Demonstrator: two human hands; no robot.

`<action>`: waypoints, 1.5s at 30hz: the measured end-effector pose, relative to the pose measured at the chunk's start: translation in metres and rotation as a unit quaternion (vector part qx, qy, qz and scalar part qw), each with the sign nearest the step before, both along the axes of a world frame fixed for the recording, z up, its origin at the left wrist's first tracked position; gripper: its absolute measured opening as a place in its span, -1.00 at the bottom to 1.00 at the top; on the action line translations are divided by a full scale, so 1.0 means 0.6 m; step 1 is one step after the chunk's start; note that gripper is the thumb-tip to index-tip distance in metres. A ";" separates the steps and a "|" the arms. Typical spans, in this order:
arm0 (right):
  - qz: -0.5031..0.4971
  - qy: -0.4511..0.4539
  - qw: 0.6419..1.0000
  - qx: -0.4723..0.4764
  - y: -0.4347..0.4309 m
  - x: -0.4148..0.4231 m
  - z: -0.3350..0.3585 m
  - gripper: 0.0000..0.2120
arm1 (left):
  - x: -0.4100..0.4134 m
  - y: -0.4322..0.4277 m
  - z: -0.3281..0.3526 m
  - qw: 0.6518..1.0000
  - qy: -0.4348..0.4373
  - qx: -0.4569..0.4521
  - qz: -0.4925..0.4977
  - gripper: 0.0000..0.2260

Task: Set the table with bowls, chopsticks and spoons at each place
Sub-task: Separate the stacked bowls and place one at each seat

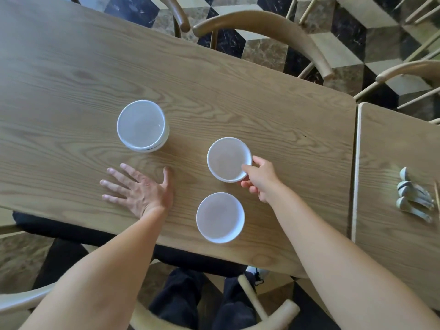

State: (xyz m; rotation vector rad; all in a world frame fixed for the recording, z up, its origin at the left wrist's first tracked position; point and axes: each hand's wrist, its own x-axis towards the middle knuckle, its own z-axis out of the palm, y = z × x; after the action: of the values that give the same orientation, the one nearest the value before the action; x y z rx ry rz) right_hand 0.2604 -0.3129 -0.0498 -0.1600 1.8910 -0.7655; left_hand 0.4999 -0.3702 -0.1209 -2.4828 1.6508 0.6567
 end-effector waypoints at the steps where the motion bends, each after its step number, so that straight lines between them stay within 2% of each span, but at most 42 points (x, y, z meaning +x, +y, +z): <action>1: -0.001 -0.003 1.000 0.006 -0.025 -0.019 -0.016 -0.76 | -0.014 -0.010 -0.015 1.000 -0.002 0.006 0.008 -0.03; 6: -0.035 0.000 0.999 -0.004 -0.092 -0.071 -0.028 -0.68 | -0.025 -0.012 -0.026 1.000 -0.008 0.000 0.016 -0.02; 10: -0.041 0.004 0.999 -0.017 -0.143 -0.114 -0.021 -0.87 | -0.021 -0.008 -0.029 1.000 -0.017 -0.009 0.013 -0.02; 20: -0.100 0.040 0.994 -0.032 -0.262 -0.182 -0.003 -0.74 | -0.025 -0.010 -0.040 0.998 -0.024 -0.053 0.021 -0.03; 32: -0.139 0.031 0.989 -0.048 -0.234 -0.127 0.022 -0.84 | -0.020 -0.010 -0.044 0.999 -0.015 -0.043 0.024 -0.02; 34: -0.111 0.033 0.993 -0.030 -0.210 -0.087 0.030 -0.78 | -0.021 -0.011 -0.038 0.999 -0.005 -0.036 0.021 -0.03; 37: -0.017 0.006 1.000 -0.012 -0.176 0.012 0.050 -0.75 | -0.021 -0.010 -0.024 1.000 0.015 -0.019 0.015 -0.03; 41: 0.105 -0.026 0.994 -0.012 -0.180 0.146 0.073 -0.54 | -0.018 -0.010 -0.007 0.999 0.039 0.011 0.003 -0.02; 45: 0.175 0.048 0.983 -0.013 -0.210 0.223 0.084 -0.69 | 0.022 -0.009 -0.001 0.996 0.065 0.018 -0.055 -0.06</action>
State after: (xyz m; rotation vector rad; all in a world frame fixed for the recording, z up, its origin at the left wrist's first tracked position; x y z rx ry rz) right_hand 0.3941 -0.4390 0.0006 -0.5399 1.8745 -0.5498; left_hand 0.5128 -0.3754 -0.1214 -2.3509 1.7872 0.8413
